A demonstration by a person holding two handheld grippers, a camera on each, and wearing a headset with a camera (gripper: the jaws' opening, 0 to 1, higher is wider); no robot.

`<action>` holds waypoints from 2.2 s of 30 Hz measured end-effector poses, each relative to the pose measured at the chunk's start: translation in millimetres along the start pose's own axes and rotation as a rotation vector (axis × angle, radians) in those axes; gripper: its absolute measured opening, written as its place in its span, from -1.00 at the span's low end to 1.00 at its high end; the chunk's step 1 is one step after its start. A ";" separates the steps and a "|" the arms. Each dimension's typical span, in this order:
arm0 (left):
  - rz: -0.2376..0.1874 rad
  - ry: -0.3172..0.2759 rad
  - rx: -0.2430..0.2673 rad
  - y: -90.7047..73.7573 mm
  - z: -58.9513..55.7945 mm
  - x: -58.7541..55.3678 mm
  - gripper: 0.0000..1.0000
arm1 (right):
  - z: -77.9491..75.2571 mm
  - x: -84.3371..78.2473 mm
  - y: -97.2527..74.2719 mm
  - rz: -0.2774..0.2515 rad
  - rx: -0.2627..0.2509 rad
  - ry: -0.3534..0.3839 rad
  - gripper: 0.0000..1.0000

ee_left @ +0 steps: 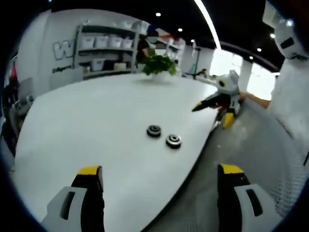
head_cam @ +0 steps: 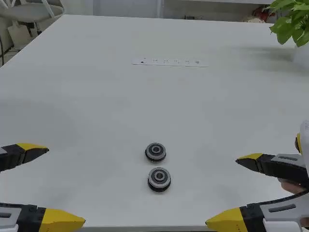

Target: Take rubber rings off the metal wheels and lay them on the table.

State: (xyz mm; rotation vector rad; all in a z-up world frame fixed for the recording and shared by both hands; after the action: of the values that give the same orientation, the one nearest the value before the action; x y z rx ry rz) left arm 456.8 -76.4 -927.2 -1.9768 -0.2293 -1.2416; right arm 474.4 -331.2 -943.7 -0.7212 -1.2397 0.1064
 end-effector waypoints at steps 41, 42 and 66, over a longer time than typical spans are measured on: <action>-0.042 0.063 -0.074 -4.5 -18.5 4.3 1.00 | 3.2 -3.2 -3.7 -0.004 -0.009 0.034 0.86; -0.044 0.061 -0.073 -4.7 -18.0 4.3 1.00 | 3.0 -3.0 -3.3 -0.007 -0.007 0.034 0.86; -0.087 0.152 -0.149 -11.1 -34.7 31.7 0.96 | 0.4 5.3 -12.0 -0.065 -0.021 0.061 0.82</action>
State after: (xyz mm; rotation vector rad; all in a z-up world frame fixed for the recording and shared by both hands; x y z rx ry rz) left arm 443.2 -100.3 -887.5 -2.0037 -0.1518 -1.4951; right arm 472.3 -338.0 -932.7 -0.6969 -1.2061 0.0180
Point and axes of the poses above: the centre of the closed fingertips' face, and the gripper's own axes: y roughly forward along the fingers, z roughly to its left, x roughly out of its top, the point moved 3 cm from there along -y, roughly backward along the fingers, and after that the axes turned 6 degrees about -y, right-handed, at the moved point
